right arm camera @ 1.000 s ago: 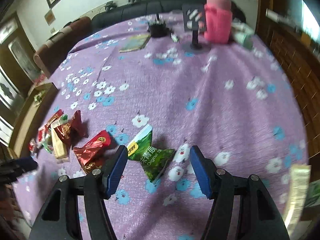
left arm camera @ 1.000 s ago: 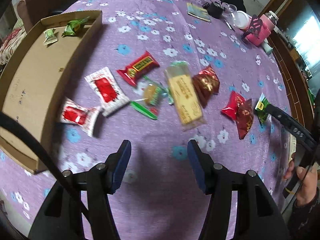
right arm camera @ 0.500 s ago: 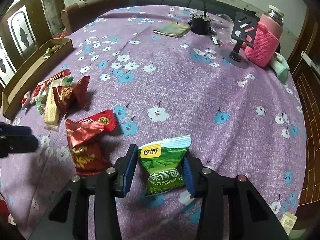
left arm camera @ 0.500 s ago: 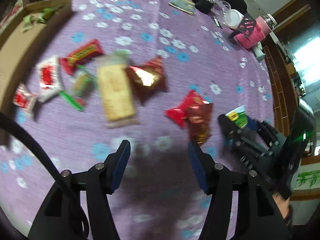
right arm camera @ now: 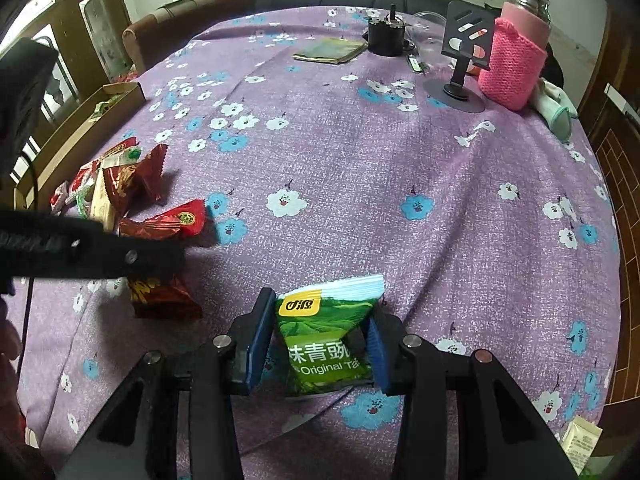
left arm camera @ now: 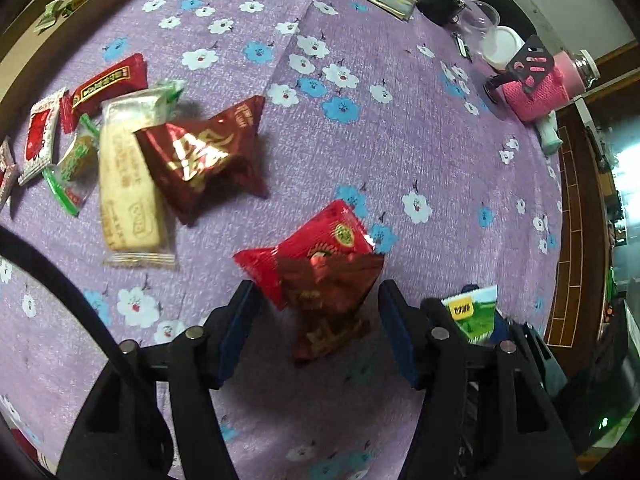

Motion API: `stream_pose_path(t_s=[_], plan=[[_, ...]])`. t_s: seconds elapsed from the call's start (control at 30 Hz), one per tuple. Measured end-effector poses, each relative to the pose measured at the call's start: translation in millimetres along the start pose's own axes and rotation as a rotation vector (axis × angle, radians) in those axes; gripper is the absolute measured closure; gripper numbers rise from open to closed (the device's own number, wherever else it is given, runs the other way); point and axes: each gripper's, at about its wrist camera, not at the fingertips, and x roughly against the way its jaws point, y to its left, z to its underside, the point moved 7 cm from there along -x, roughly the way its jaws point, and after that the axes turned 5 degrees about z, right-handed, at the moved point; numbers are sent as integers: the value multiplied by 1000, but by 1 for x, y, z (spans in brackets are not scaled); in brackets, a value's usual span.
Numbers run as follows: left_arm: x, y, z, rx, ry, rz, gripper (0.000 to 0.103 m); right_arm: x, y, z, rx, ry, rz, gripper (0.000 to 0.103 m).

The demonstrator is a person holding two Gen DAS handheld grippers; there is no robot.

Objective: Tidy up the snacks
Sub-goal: 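Grasp the red-and-brown wrapped candy with the left gripper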

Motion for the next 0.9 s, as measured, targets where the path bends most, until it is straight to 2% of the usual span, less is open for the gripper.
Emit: stream_pose_path(t_s=[0.1, 0.17, 0.23, 0.27, 0.43, 0.9], plan=[[0, 0, 0, 7, -8, -22, 41, 0, 0, 0, 5, -7, -3, 61], [0, 0, 1, -7, -16, -53, 50, 0, 0, 0, 5, -15, -1, 61], [0, 1, 3, -32, -11, -74, 68, 1, 0, 0, -3, -18, -5, 61], [0, 2, 3, -38, -5, -74, 69, 1, -1, 0, -5, -18, -7, 61], [2, 6, 4, -35, 9, -54, 73, 1, 0, 0, -10, -16, -9, 61], [20, 34, 36, -96, 53, -16, 73, 18, 8, 7, -13, -41, 9, 65]])
